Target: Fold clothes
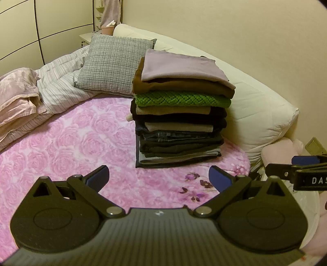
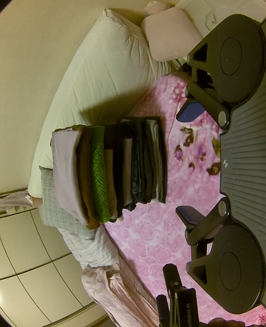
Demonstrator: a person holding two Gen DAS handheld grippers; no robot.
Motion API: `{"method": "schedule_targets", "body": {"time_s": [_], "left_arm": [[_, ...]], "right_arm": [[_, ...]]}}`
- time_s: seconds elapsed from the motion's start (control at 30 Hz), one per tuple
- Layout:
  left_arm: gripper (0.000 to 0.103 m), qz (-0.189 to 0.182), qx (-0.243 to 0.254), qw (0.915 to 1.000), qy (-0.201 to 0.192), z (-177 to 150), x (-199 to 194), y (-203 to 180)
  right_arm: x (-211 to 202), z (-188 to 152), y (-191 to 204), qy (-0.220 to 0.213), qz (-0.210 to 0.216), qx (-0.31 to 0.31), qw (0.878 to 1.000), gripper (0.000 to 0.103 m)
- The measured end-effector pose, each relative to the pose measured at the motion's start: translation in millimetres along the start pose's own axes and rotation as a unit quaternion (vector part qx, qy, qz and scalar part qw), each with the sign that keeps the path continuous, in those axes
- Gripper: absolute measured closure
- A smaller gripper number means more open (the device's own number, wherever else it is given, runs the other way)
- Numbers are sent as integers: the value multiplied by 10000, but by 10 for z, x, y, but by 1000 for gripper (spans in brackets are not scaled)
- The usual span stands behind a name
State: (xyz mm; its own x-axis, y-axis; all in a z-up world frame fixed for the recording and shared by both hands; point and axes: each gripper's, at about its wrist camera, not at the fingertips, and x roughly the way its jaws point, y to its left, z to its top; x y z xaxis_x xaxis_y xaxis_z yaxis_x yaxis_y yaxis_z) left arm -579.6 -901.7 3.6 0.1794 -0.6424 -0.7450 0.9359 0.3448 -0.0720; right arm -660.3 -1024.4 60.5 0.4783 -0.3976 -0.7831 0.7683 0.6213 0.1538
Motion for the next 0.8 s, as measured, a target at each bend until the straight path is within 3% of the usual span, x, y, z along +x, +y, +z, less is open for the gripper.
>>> {"method": "schedule_targets", "body": {"time_s": [0.8], "left_arm": [[1,33,-15,10000,57,-59,35,-5]], "right_arm": [[8,-12,26,9,-74,-35,10000,17]]}}
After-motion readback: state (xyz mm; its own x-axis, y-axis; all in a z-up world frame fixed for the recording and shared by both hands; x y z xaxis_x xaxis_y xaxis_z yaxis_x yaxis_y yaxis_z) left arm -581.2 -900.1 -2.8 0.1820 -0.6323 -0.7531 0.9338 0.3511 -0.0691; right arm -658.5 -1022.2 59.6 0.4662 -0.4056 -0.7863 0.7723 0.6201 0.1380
